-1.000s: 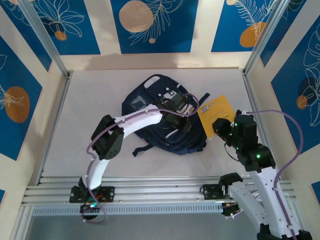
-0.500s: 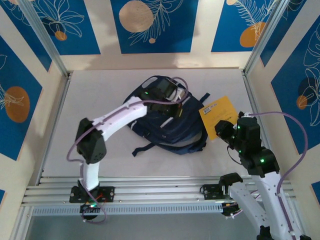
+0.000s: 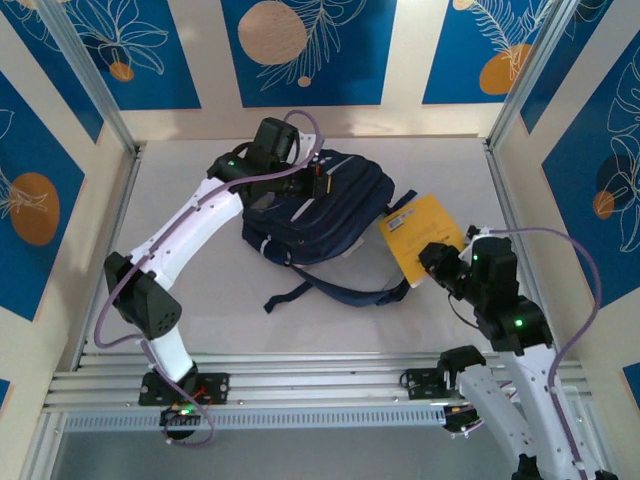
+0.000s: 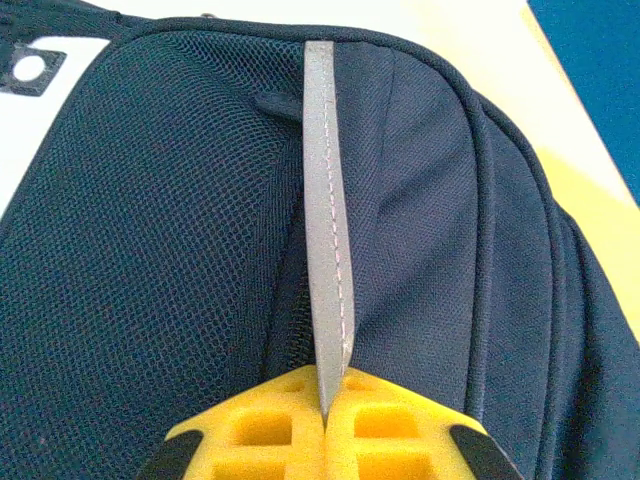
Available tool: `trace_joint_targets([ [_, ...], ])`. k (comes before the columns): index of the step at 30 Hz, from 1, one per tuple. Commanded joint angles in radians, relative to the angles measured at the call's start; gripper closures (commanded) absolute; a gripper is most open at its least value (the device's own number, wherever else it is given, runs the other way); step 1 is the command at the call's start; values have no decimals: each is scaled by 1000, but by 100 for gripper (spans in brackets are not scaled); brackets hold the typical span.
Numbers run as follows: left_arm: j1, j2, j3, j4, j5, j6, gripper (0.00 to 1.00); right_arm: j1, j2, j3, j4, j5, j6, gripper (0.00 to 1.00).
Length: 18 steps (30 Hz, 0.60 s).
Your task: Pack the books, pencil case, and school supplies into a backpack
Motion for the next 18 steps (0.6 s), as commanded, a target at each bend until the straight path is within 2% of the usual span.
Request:
trace_joint_targets([
  [1, 28, -78, 21, 100, 119, -35, 100, 6, 8, -67, 253, -223, 138, 100],
  [4, 43, -77, 17, 104, 174, -39, 100, 25, 20, -125, 423, -289, 213, 100],
  [11, 62, -103, -7, 121, 229, -61, 100, 108, 144, -162, 694, -307, 295, 100],
  [18, 64, -118, -19, 136, 261, -85, 100, 222, 367, -31, 643, -111, 200, 100],
])
